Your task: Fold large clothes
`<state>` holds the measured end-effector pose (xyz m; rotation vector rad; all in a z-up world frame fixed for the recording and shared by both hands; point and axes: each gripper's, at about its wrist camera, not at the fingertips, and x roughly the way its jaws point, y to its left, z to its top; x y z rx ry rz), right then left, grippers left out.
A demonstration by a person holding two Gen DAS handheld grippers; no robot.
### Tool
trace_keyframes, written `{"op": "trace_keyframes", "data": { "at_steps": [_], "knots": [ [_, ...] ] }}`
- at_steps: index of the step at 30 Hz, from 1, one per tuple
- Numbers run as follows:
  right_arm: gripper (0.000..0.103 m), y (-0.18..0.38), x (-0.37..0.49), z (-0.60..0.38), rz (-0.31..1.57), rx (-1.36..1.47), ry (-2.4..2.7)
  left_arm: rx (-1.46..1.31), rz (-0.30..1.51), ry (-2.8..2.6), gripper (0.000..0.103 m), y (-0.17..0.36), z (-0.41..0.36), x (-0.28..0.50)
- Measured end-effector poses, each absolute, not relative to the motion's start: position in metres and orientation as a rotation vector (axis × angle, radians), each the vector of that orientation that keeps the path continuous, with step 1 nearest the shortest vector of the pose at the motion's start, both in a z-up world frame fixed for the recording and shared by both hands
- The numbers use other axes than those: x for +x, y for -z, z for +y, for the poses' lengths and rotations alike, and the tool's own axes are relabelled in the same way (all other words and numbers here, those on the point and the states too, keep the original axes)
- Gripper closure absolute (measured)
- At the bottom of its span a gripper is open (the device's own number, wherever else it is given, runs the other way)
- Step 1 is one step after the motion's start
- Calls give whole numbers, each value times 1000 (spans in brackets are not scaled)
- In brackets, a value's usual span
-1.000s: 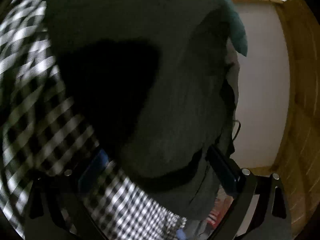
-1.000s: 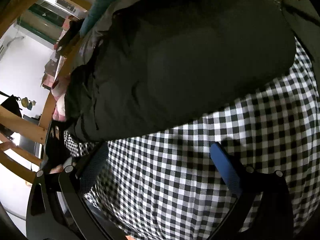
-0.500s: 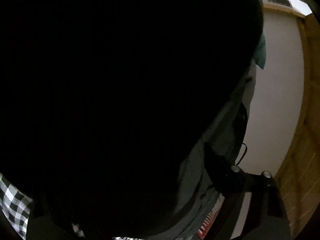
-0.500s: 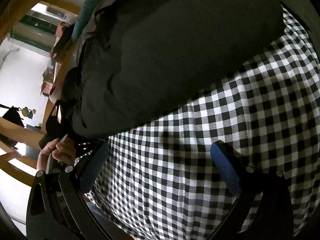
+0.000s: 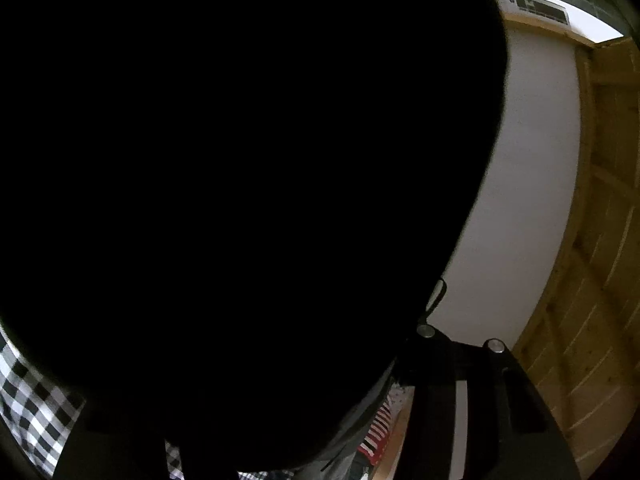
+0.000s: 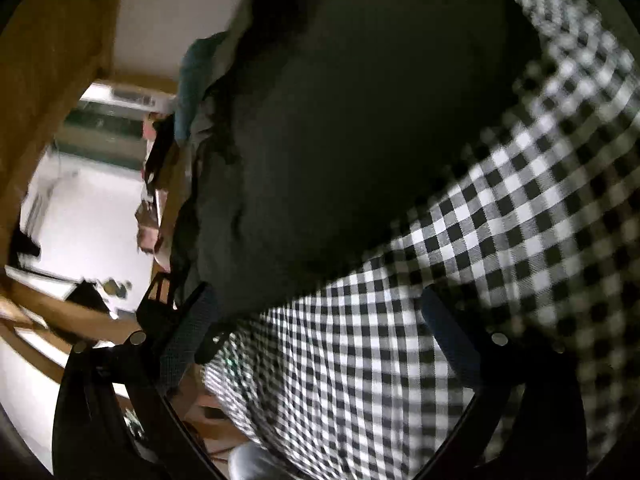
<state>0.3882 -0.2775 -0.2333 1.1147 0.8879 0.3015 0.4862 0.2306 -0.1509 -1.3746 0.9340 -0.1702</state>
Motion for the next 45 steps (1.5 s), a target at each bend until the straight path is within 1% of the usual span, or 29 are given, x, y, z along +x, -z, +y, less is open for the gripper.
{"op": "trace_keyframes", "data": {
  "at_steps": [2, 5, 7, 8, 9, 10, 12, 15, 18, 22, 31, 35, 36, 37, 38, 39, 40, 41, 42, 44, 45],
  "knots": [
    [3, 234, 398, -278, 854, 1125, -297, -1369, 938, 172, 53, 148, 231, 488],
    [3, 233, 409, -277, 856, 1112, -273, -1347, 955, 165, 51, 148, 232, 489],
    [3, 234, 412, -275, 874, 1097, -250, -1331, 976, 152, 34, 150, 232, 490],
    [3, 233, 410, -274, 870, 1079, -250, -1322, 984, 138, 30, 152, 231, 489],
    [3, 232, 410, -273, 866, 1064, -254, -1303, 991, 125, 19, 154, 231, 489],
    [3, 230, 410, -270, 866, 1043, -257, -1277, 997, 113, 13, 155, 230, 488],
    [3, 228, 406, -267, 853, 1012, -253, -1221, 999, 88, 8, 156, 227, 485],
    [3, 228, 403, -275, 815, 1044, -214, -1177, 984, 73, 6, 158, 226, 481],
    [3, 229, 405, -290, 766, 1095, -171, -1142, 991, 71, 6, 157, 224, 482],
    [2, 235, 426, -305, 713, 1140, -181, -1148, 996, 52, 6, 158, 226, 484],
    [2, 237, 461, -310, 678, 1215, 12, -1123, 936, 58, 6, 159, 230, 480],
    [3, 238, 468, -316, 662, 1240, 36, -1163, 976, 83, 6, 160, 239, 482],
    [9, 238, 467, -319, 651, 1254, 22, -1163, 991, 102, 7, 160, 242, 483],
    [28, 239, 465, -323, 650, 1273, 9, -1159, 1010, 100, 19, 158, 245, 482],
    [37, 240, 461, -328, 654, 1310, -21, -1149, 1010, 110, 26, 155, 248, 480],
    [48, 239, 459, -332, 651, 1330, -59, -1125, 1004, 123, 37, 149, 249, 479],
    [52, 232, 457, -334, 647, 1309, -106, -1093, 995, 133, 46, 144, 248, 478],
    [56, 222, 457, -333, 640, 1270, -142, -1082, 983, 136, 49, 140, 247, 476],
    [57, 216, 456, -332, 626, 1255, -170, -1078, 953, 149, 55, 134, 248, 474],
    [56, 203, 460, -331, 589, 1219, -207, -1034, 915, 173, 56, 129, 247, 474],
    [50, 205, 464, -332, 598, 1230, -202, -1026, 918, 177, 50, 134, 246, 476]
  ]
}}
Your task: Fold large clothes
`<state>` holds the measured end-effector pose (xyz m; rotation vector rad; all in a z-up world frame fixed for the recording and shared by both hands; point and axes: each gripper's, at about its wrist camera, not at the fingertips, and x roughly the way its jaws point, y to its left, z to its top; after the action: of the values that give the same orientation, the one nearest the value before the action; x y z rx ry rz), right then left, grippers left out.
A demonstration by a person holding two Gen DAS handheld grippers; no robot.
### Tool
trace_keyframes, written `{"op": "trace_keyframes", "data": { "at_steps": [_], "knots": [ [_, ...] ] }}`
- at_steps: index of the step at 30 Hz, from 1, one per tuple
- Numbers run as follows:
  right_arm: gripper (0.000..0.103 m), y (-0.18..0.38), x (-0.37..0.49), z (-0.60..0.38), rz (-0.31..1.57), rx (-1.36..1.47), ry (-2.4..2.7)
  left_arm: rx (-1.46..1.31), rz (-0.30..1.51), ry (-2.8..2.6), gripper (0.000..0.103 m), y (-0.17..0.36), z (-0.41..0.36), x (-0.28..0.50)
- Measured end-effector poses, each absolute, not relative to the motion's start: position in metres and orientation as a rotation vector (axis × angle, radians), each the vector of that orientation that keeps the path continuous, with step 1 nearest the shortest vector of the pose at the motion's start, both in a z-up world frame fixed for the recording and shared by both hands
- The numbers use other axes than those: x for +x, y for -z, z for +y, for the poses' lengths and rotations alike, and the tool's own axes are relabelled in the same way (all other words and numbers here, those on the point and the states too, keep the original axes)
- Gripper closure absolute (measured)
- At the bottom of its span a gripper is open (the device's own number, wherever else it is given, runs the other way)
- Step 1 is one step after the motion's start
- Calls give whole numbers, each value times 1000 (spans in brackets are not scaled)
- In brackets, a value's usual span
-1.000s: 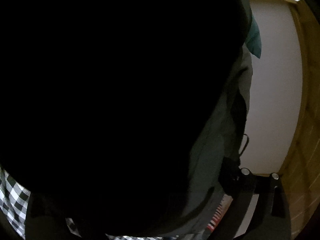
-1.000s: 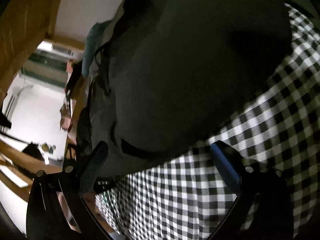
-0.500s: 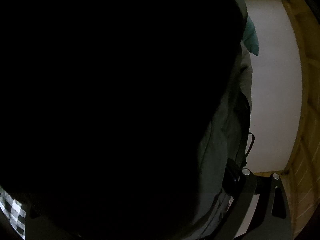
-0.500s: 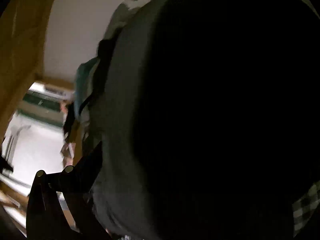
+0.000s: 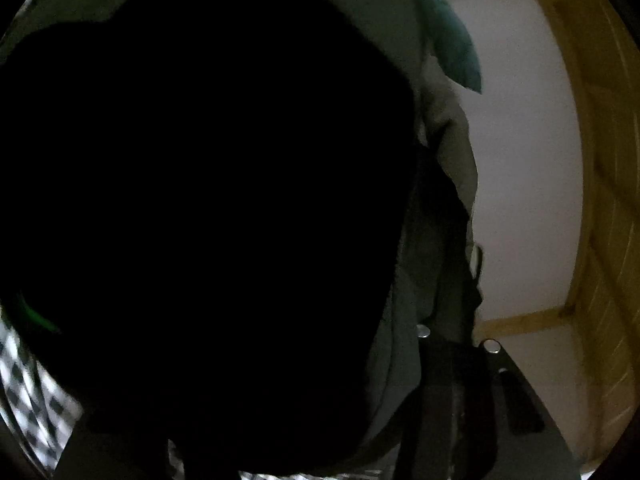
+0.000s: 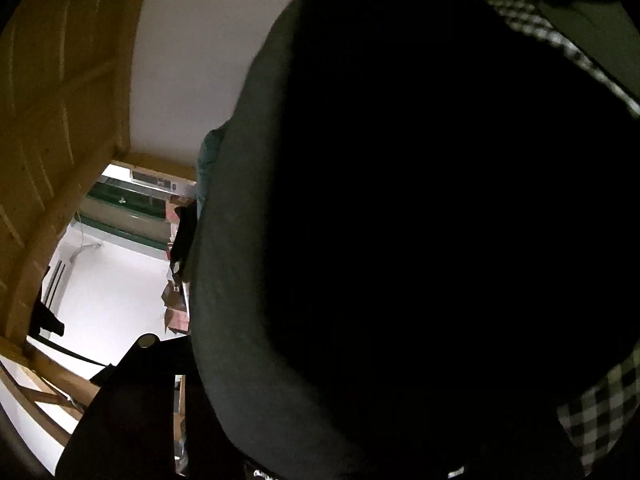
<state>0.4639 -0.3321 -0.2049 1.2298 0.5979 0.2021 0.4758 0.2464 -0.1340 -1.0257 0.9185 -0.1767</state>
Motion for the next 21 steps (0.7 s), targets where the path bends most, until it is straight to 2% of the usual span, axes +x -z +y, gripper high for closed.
{"op": "trace_keyframes", "data": {
  "at_steps": [1, 3, 4, 5, 6, 7, 9, 10, 12, 15, 17, 18, 19, 21],
  "knots": [
    [41, 211, 470, -334, 615, 1249, -200, -1043, 938, 171, 32, 143, 247, 478],
    [30, 236, 480, -339, 648, 1316, -178, -1109, 919, 174, 20, 161, 253, 478],
    [35, 252, 483, -343, 646, 1360, -184, -1101, 900, 187, 14, 159, 252, 478],
    [40, 257, 484, -345, 627, 1364, -199, -1093, 889, 187, 14, 156, 250, 479],
    [52, 256, 483, -345, 625, 1353, -201, -1097, 885, 177, 16, 154, 251, 479],
    [55, 253, 481, -346, 614, 1350, -206, -1104, 891, 162, 36, 152, 252, 477],
    [64, 240, 473, -346, 582, 1333, -233, -1060, 884, 191, 53, 136, 253, 473],
    [66, 232, 466, -347, 556, 1335, -254, -1040, 878, 205, 58, 127, 253, 469],
    [67, 221, 452, -349, 510, 1338, -275, -1062, 860, 231, 61, 118, 256, 455],
    [66, 214, 423, -349, 461, 1323, -282, -1116, 866, 221, 60, 127, 257, 439],
    [64, 230, 404, -351, 490, 1348, -244, -1153, 877, 196, 45, 146, 256, 426],
    [60, 241, 401, -352, 519, 1361, -225, -1151, 860, 177, 31, 157, 256, 421],
    [55, 254, 401, -354, 544, 1388, -211, -1132, 833, 185, 30, 161, 255, 419],
    [56, 271, 404, -357, 535, 1442, -221, -1033, 797, 181, 27, 154, 248, 420]
  ]
}}
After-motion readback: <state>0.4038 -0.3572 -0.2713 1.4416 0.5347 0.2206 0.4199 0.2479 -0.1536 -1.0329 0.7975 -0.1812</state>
